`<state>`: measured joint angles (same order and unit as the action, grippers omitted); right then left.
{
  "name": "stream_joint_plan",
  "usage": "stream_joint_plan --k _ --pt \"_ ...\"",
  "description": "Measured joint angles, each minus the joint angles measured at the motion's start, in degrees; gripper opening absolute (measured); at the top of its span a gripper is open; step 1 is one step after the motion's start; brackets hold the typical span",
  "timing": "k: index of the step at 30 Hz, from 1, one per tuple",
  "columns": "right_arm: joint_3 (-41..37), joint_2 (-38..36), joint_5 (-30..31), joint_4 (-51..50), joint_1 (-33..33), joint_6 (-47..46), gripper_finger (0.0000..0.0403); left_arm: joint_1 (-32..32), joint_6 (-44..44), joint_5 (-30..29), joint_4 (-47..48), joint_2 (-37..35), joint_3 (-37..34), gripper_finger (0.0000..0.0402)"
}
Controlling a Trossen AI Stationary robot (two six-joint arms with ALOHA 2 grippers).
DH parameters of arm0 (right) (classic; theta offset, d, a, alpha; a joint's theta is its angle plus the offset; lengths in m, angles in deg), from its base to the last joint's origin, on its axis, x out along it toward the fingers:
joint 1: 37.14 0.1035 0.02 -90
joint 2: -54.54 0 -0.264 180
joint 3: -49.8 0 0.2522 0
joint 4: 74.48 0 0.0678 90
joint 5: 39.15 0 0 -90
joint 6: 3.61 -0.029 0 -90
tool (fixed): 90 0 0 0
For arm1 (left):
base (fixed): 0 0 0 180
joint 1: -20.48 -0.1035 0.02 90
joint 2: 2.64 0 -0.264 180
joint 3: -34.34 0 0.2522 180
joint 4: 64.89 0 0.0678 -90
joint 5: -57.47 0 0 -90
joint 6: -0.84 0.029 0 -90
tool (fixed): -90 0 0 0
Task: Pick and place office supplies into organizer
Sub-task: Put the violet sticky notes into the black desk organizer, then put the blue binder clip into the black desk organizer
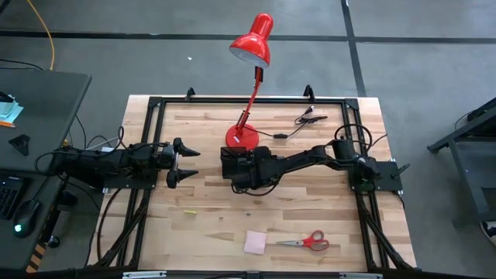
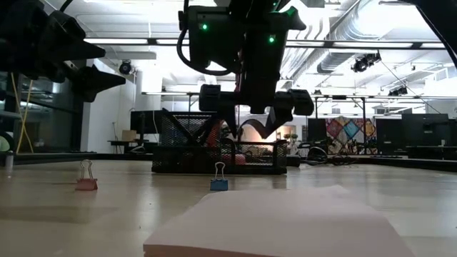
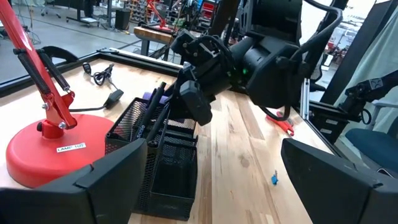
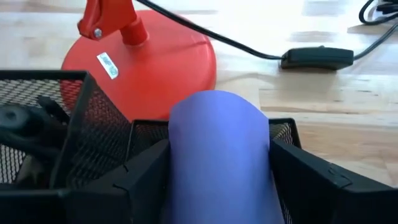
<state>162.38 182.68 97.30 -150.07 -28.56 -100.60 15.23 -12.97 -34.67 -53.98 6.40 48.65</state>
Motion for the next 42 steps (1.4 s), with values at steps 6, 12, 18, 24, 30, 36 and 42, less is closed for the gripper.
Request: stream_joint_plan --k 6,12,18,24,30,36,42 --pt "0.0 0.0 -0.2 -0.4 -0.1 0.0 0.0305 0.0 0.0 0.0 0.0 0.0 0.0 0.0358" --pt "0.0 0.0 -1.0 -0.5 -0.6 0.0 0.0342 0.0 0.0 0.0 0.0 0.0 0.0 0.0358" --pt "0.0 0.0 -0.4 -0.2 -0.9 0.0 0.0384 0.0 0.0 0.0 0.0 0.0 0.0 0.0358" --pt "0.0 0.0 -0.3 0.0 -0.9 0.0 0.0394 0.0 0.0 0.0 0.0 0.0 0.0 0.0358" --pt "0.0 0.0 -1.4 0.9 0.0 0.0 0.0397 0.0 0.0 0.0 0.0 0.0 0.0 0.0358" --pt "0.0 0.0 -0.9 0.3 3.3 -2.1 0.0397 0.0 0.0 0.0 0.0 0.0 0.0 0.0358" --pt "0.0 0.0 3.0 -0.6 8.1 -8.8 0.0398 0.0 0.0 0.0 0.0 0.0 0.0 0.0358"
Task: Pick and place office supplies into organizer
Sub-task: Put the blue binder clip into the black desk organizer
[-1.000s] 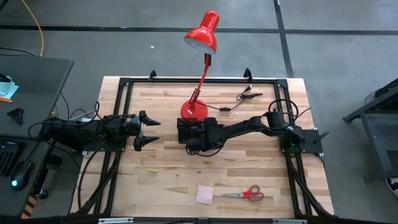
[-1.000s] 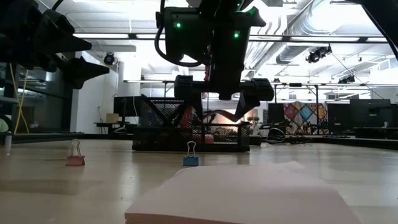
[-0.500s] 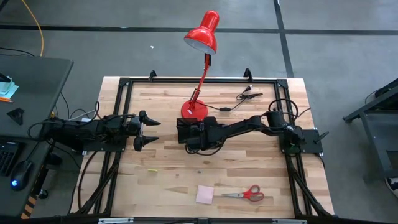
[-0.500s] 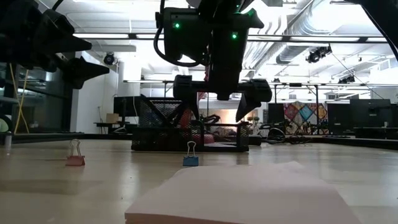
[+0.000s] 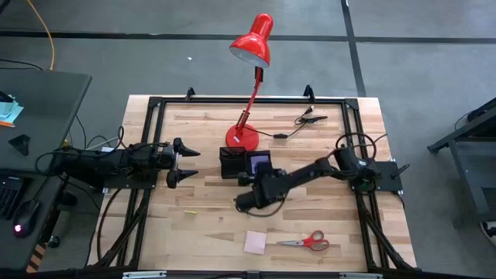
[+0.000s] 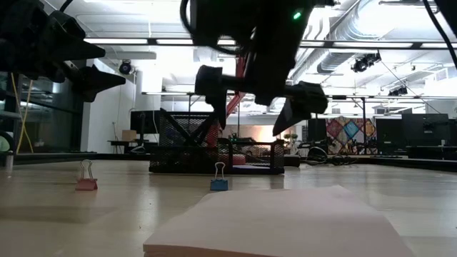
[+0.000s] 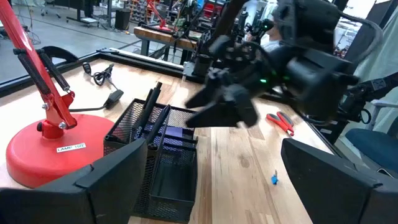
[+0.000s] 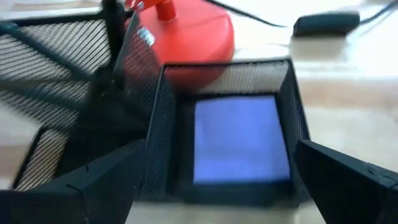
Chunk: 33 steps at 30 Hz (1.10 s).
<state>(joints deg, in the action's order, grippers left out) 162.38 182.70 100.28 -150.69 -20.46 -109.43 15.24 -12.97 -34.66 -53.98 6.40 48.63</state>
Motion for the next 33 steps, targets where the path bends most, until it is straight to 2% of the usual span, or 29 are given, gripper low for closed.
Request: stream_joint_plan --k 8,12,18,27,30,33 --pt "0.0 0.0 -2.2 0.7 4.7 -7.5 0.0399 0.0 0.0 0.0 0.0 0.0 0.0 0.0358" --pt "0.0 0.0 -4.3 2.3 6.7 -7.7 0.0399 0.0 0.0 0.0 0.0 0.0 0.0 0.0358" --pt "0.0 0.0 -4.6 4.1 9.5 3.0 0.0399 0.0 0.0 0.0 0.0 0.0 0.0 0.0358" --pt "-0.2 0.0 -1.4 7.3 13.5 10.7 0.0399 0.0 0.0 0.0 0.0 0.0 0.0 0.0358" --pt "-0.2 0.0 -2.0 7.5 14.3 16.9 0.0398 0.0 0.0 0.0 0.0 0.0 0.0 0.0358" --pt "-0.2 0.0 -6.3 7.7 15.0 23.0 0.0398 0.0 0.0 0.0 0.0 0.0 0.0 0.0358"
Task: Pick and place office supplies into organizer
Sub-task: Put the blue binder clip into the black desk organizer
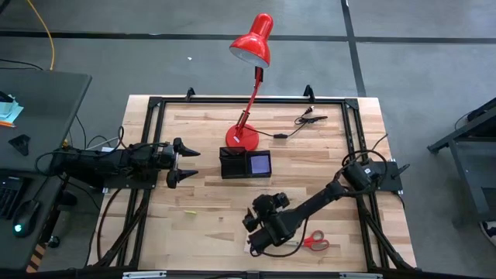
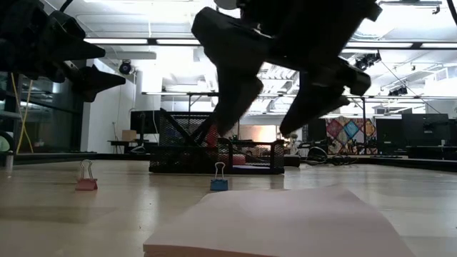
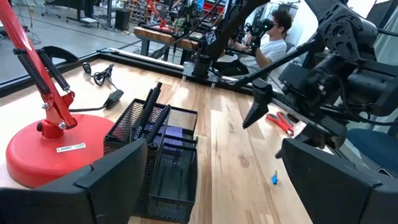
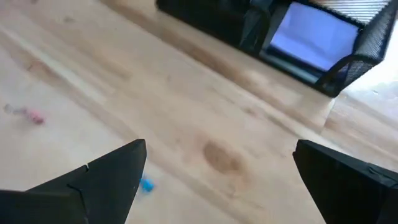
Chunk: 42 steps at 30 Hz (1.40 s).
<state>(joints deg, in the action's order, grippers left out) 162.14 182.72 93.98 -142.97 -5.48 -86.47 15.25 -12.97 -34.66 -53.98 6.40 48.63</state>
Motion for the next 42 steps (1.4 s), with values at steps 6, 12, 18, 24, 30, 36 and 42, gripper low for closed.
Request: stream_joint_plan --k 6,12,18,24,30,36,42 --pt "0.0 0.0 0.5 1.9 1.5 -1.2 0.0399 0.0 0.0 0.0 0.0 0.0 0.0 0.0358" --pt "-0.1 0.0 10.6 5.6 2.8 2.9 0.0399 0.0 0.0 0.0 0.0 0.0 0.0 0.0358" --pt "-0.1 0.3 12.4 13.5 5.1 9.3 0.0397 0.0 0.0 0.0 0.0 0.0 0.0 0.0358" --pt "-0.1 1.8 14.7 22.4 8.2 18.3 0.0386 0.0 0.0 0.0 0.0 0.0 0.0 0.0358" --pt "-0.1 4.8 7.7 37.6 8.0 35.0 0.0387 0.0 0.0 0.0 0.1 0.0 0.0 0.0358" --pt "-0.2 6.3 -10.7 68.5 7.7 62.0 0.0385 0.0 0.0 0.0 0.0 0.0 0.0 0.0358" --pt "-1.9 6.5 -25.3 78.1 4.3 70.1 0.0386 0.0 0.0 0.0 0.0 0.0 0.0 0.0358"
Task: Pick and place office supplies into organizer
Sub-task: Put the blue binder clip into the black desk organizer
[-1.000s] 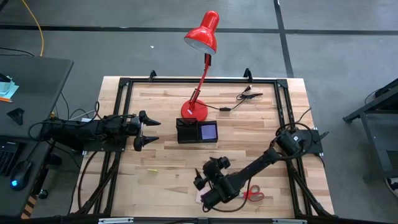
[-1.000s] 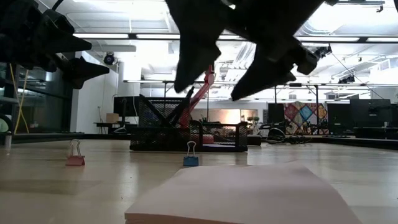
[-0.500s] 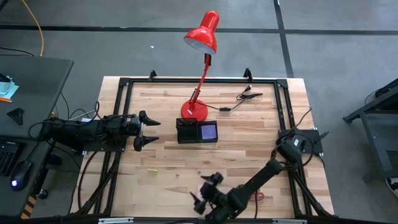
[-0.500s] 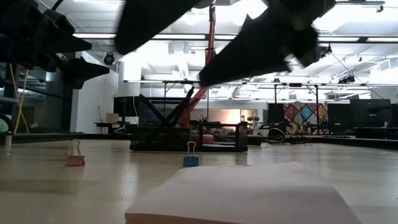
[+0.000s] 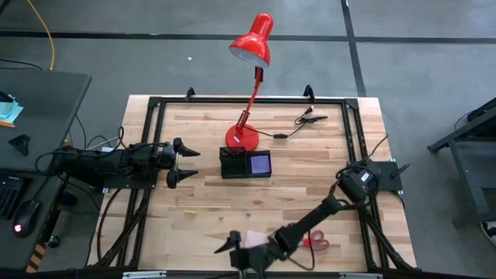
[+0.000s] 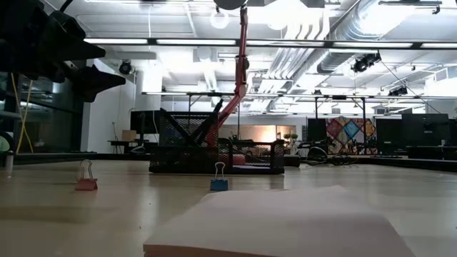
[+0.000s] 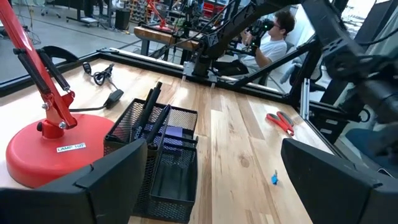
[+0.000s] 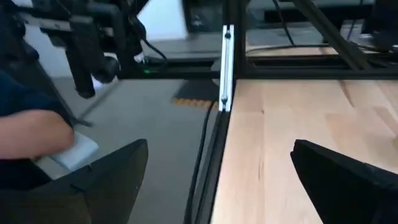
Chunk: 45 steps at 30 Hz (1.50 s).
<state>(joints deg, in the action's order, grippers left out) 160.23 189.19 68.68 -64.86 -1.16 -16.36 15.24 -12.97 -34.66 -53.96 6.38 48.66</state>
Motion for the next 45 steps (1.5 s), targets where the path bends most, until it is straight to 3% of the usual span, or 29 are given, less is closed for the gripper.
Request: stream_joint_plan --k 4,7,16,20,26,32,36,42,45 --pt "-13.2 -0.1 -10.1 23.5 -2.2 0.8 0.0387 0.0 0.0 0.0 0.0 0.0 0.0 0.0358" --pt "-25.0 -4.1 -11.0 32.6 -3.2 -2.2 0.0387 0.0 0.0 0.0 0.0 0.0 0.0 0.0358" --pt "-43.9 -14.6 18.8 30.0 0.8 -7.1 0.0387 0.0 0.0 0.0 0.0 0.0 0.0 0.0358" --pt "-45.8 -15.2 22.9 32.5 1.7 -7.3 0.0387 0.0 0.0 0.0 0.1 0.0 0.0 0.0358" --pt "-45.8 -15.2 23.0 29.1 0.9 -0.2 0.0387 0.0 0.0 0.0 0.0 0.0 0.0 0.0358" --pt "-45.8 -15.2 22.5 29.6 -0.5 -3.5 0.0387 0.0 0.0 0.0 0.0 0.0 0.0 0.0358" --pt "-45.8 -15.2 17.9 29.1 -2.0 -5.1 0.0385 0.0 0.0 0.0 0.0 0.0 0.0 0.0358" --pt "-45.8 -15.2 6.4 29.4 -3.6 -1.8 0.0385 0.0 0.0 0.0 0.0 0.0 0.0 0.0358" --pt "-45.8 -15.2 5.0 30.0 -4.0 -2.9 0.0385 0.0 0.0 0.0 0.0 0.0 0.0 0.0358"
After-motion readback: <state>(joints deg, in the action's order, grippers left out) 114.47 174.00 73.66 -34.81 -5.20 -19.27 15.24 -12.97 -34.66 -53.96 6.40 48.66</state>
